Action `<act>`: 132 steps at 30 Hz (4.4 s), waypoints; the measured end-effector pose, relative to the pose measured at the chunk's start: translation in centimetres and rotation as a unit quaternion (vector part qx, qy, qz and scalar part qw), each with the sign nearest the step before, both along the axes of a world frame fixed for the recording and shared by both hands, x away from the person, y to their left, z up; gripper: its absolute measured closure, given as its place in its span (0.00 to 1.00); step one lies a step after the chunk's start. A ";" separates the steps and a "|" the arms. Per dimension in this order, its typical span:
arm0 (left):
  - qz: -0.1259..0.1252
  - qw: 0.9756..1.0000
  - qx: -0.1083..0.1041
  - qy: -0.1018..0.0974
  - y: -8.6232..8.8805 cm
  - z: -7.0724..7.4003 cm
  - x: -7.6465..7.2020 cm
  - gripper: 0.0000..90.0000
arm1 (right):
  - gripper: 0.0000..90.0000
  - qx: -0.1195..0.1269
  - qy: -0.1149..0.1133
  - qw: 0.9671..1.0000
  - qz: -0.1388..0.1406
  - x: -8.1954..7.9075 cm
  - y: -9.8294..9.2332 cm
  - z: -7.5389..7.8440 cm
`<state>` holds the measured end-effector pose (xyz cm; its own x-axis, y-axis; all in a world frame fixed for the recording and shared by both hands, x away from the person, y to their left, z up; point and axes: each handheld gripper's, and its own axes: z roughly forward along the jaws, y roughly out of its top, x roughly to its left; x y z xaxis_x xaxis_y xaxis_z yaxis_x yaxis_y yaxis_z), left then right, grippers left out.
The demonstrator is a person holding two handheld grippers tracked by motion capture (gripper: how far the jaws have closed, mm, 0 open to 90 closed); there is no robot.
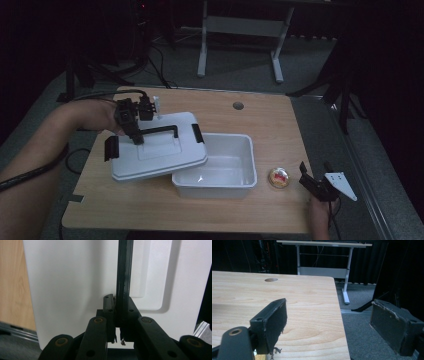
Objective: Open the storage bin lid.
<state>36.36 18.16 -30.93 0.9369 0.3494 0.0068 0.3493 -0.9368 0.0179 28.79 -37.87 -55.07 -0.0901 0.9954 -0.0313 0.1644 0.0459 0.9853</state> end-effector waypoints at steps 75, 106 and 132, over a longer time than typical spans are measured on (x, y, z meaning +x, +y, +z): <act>0.150 0.978 -0.128 0.063 12.7 -18.5 0.7 0.30 | 0.16 -0.004 0.184 0.964 0.193 1.3 -1.8 0.1; 0.142 0.982 -0.096 0.081 12.6 -17.8 0.3 0.30 | 0.21 -0.367 0.448 0.699 0.419 3.0 4.0 6.0; 0.136 0.981 -0.099 0.094 12.3 -17.8 0.3 0.30 | 0.14 -0.486 0.371 0.635 0.473 5.4 9.7 7.3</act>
<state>36.61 30.49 -48.70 0.7874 0.5632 -0.2505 0.5998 -0.7938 0.1007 34.20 -28.18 -47.75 -0.9815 0.0285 -0.1894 0.0126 0.9963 0.0846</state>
